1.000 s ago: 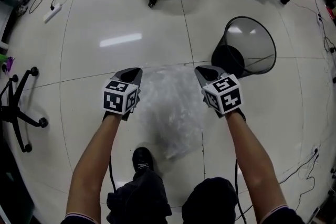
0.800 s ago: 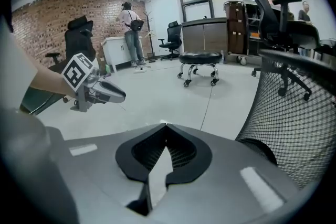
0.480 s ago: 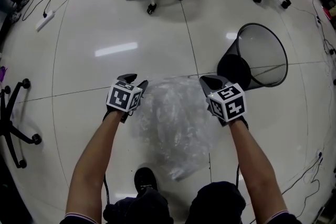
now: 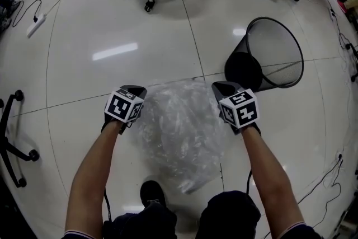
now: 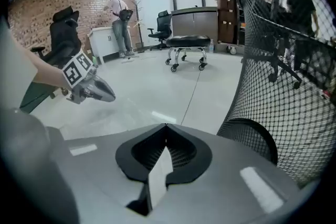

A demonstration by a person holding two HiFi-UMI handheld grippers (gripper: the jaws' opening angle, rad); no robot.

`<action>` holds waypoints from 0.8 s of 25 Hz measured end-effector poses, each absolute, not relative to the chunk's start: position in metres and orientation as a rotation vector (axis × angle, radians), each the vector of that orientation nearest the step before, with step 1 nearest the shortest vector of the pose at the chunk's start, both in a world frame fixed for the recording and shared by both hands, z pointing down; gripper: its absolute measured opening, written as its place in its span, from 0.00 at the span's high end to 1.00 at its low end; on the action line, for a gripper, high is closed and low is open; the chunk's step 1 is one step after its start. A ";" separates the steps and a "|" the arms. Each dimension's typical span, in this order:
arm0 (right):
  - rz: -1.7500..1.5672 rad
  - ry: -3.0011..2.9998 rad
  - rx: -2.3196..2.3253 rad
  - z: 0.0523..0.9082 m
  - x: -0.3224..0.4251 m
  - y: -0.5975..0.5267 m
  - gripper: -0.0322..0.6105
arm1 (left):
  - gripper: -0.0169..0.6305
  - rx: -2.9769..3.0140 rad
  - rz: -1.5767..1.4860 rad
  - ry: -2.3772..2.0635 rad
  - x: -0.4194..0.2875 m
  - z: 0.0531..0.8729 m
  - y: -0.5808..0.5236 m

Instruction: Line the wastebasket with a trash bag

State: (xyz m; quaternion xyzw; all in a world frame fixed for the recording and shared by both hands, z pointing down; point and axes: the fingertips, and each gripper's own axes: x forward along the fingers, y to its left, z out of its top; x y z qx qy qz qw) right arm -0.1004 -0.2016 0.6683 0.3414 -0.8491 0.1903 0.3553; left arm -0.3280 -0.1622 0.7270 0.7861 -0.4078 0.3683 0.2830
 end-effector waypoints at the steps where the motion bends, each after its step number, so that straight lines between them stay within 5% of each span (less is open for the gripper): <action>1: 0.493 -2.183 0.886 0.674 -0.100 -0.203 0.95 | 0.96 2.109 0.972 -1.099 -0.328 0.724 -0.162; 2: 0.495 -2.171 0.885 0.679 -0.101 -0.205 0.94 | 0.96 2.114 0.955 -1.106 -0.328 0.722 -0.162; 6: 0.513 -2.117 0.859 0.702 -0.104 -0.209 0.65 | 0.96 2.130 0.929 -1.118 -0.328 0.713 -0.162; 10: 0.502 -2.035 0.818 0.724 -0.097 -0.212 0.56 | 0.96 2.136 0.933 -1.127 -0.332 0.709 -0.162; 14: 0.521 -2.007 0.784 0.736 -0.092 -0.211 0.58 | 0.96 2.135 0.944 -1.134 -0.337 0.709 -0.158; 20: 0.487 -2.051 0.754 0.720 -0.096 -0.203 0.94 | 0.96 2.160 0.920 -1.141 -0.333 0.695 -0.157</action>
